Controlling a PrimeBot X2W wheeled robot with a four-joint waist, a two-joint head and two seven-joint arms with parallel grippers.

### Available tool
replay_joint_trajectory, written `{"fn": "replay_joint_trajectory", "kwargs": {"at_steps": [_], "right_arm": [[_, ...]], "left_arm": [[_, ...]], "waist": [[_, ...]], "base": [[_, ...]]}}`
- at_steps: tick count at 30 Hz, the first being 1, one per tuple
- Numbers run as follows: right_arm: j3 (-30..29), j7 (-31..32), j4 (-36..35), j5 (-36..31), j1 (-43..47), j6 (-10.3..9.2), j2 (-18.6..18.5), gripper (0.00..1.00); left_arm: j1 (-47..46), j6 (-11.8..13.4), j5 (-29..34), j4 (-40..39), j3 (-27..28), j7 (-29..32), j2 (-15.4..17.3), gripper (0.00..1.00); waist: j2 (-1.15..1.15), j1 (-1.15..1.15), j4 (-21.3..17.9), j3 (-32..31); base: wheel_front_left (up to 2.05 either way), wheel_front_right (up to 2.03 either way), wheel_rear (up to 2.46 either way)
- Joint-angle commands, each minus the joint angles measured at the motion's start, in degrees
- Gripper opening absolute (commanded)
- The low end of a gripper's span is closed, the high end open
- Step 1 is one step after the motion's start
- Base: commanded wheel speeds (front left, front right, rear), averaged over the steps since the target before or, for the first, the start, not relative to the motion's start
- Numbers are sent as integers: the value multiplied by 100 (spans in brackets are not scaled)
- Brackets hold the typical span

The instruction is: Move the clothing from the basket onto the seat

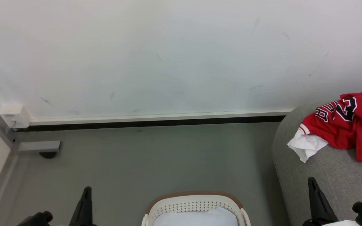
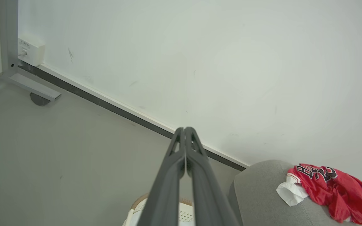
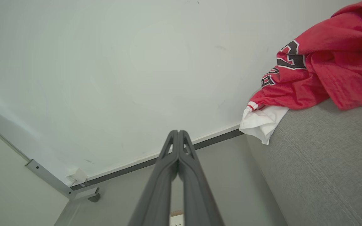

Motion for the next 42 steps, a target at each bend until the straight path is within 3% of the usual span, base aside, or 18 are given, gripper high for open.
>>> {"fn": "replay_joint_trajectory", "kwargs": {"at_steps": [1,42], "right_arm": [[-45,44,-69,273,-167,-3,-73,0],[-167,516,-93,3510,-358,-7,-352,0]], "left_arm": [[-166,30,-274,-106,56,52,10,0],[-408,225,-3173,-301,355,833,-34,0]], "waist": [[0,0,5,3],[0,0,110,62]], "base": [[0,0,0],[0,0,0]]}}
